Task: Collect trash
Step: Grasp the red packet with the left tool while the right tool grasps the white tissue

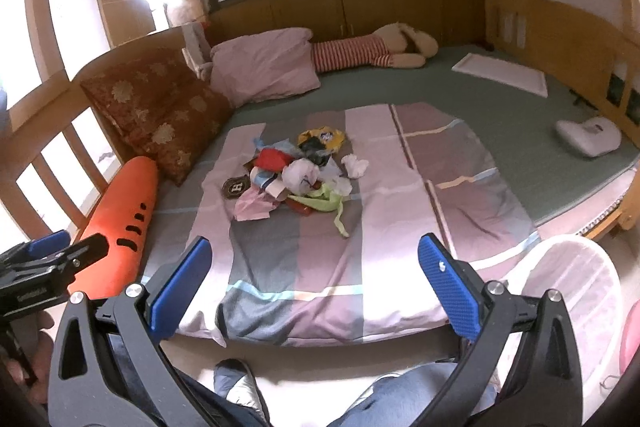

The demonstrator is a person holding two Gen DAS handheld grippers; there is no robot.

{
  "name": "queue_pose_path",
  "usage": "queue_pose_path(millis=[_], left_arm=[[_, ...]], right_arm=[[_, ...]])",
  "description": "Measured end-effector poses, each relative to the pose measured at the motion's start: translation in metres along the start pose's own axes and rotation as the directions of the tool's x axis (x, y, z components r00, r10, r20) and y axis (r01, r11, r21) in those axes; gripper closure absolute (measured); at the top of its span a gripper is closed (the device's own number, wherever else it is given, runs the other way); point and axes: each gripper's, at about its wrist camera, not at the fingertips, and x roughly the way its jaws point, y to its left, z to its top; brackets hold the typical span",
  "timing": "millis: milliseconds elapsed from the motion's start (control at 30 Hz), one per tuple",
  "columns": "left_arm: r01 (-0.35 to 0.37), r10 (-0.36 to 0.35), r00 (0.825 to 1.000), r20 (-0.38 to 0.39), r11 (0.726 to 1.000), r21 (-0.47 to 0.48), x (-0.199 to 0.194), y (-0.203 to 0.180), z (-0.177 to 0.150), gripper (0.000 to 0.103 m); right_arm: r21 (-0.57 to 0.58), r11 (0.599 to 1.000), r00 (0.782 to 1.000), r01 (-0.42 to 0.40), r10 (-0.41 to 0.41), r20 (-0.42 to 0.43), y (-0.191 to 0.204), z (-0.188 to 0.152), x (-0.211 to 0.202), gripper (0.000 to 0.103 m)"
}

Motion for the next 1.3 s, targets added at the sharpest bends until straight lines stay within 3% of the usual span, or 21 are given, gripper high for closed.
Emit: queue_pose_path(millis=[167,367,667,767,900,1033,1067,1133,1167,1233,1267,1300], left_arm=[[0.025,-0.025,0.999,-0.022,1.0,-0.001,0.039,0.0,0.022,0.003],[0.065,-0.065,0.997,-0.033,0.998,0.0,0.115,-0.009,0.065,0.003],[0.066,-0.064,0.99,-0.125,0.998,0.019,0.241,-0.025,0.113,0.004],[0.075,-0.07,0.984,-0.162,0.997,0.02,0.276,-0.029,0.12,0.013],[0.071,-0.065,0.973,-0.221,0.997,0.016,0.315,-0.03,0.126,0.022],[0.075,-0.066,0.967,-0.246,0.997,0.027,0.338,-0.034,0.126,0.027],[0.078,-0.068,0.965,-0.254,0.997,0.03,0.343,-0.034,0.125,0.03],[0.088,-0.076,0.96,-0.269,0.996,0.03,0.351,-0.033,0.123,0.054],[0.09,-0.078,0.96,-0.27,0.995,0.033,0.353,-0.033,0.123,0.06],[0.103,-0.093,0.96,-0.263,0.994,0.025,0.352,-0.03,0.123,0.087],[0.119,-0.11,0.96,-0.258,0.993,0.021,0.35,-0.028,0.124,0.092],[0.124,-0.116,0.963,-0.244,0.992,0.019,0.346,-0.026,0.124,0.095]], right_arm=[[-0.007,1.0,1.0,-0.022,0.022,0.005,-0.01,0.015,0.03,0.003],[0.022,1.0,1.0,0.003,-0.002,-0.03,-0.036,0.047,0.107,0.003],[-0.005,0.999,0.975,0.044,-0.044,-0.217,-0.055,0.084,0.251,0.003],[0.004,0.998,0.963,0.066,-0.063,-0.261,-0.064,0.089,0.293,0.003],[0.059,0.997,0.937,0.053,-0.029,-0.349,-0.078,0.092,0.364,0.014],[0.062,0.997,0.923,0.051,-0.023,-0.384,-0.086,0.091,0.404,0.023],[0.08,0.996,0.919,0.035,-0.001,-0.395,-0.088,0.091,0.413,0.028],[0.086,0.996,0.911,0.024,0.014,-0.413,-0.088,0.088,0.422,0.036],[0.083,0.997,0.903,0.012,0.024,-0.428,-0.087,0.086,0.428,0.043],[0.077,0.997,0.897,-0.002,0.036,-0.441,-0.086,0.083,0.433,0.066],[0.08,0.997,0.902,-0.001,0.035,-0.431,-0.088,0.082,0.431,0.08],[0.085,0.996,0.907,-0.001,0.036,-0.42,-0.089,0.083,0.428,0.081]])
